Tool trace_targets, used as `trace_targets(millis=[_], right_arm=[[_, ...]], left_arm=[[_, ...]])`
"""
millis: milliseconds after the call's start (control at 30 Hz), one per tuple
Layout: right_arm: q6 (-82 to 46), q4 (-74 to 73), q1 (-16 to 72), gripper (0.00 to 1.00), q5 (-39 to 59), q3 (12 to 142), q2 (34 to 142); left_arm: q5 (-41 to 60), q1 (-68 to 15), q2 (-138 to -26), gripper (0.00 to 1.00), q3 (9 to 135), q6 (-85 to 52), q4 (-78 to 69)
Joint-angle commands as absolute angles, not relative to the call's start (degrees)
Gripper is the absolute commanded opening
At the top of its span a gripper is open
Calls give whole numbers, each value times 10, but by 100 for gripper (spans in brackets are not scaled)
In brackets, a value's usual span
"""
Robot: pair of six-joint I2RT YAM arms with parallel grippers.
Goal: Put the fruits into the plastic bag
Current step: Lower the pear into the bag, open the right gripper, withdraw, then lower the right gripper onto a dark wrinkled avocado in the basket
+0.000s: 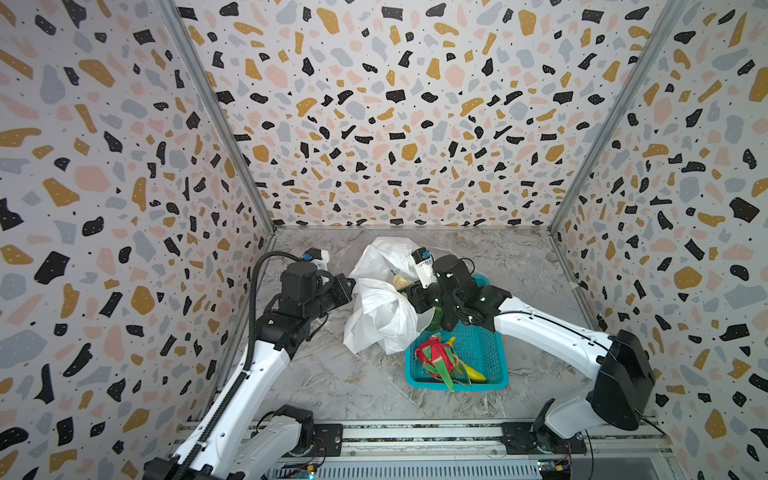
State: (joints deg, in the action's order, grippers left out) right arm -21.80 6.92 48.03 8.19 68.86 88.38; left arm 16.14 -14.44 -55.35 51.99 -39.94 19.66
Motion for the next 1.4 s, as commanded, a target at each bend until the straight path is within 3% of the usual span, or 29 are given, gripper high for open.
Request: trace_targets(millis=[0, 400, 900, 1067, 1367], right_arm=[[-230, 61, 484, 60, 84, 719, 897], [-228, 72, 484, 87, 33, 692, 856], [-264, 72, 444, 87, -80, 531, 654], [-266, 108, 430, 87, -64, 466, 576], [-294, 175, 414, 87, -36, 458, 638]], left_arm=[[149, -144, -546, 0, 518, -390, 200], [147, -144, -553, 0, 511, -387, 190], [134, -145, -556, 0, 513, -375, 192], [127, -144, -556, 0, 512, -370, 193], [129, -145, -562, 0, 510, -370, 187]])
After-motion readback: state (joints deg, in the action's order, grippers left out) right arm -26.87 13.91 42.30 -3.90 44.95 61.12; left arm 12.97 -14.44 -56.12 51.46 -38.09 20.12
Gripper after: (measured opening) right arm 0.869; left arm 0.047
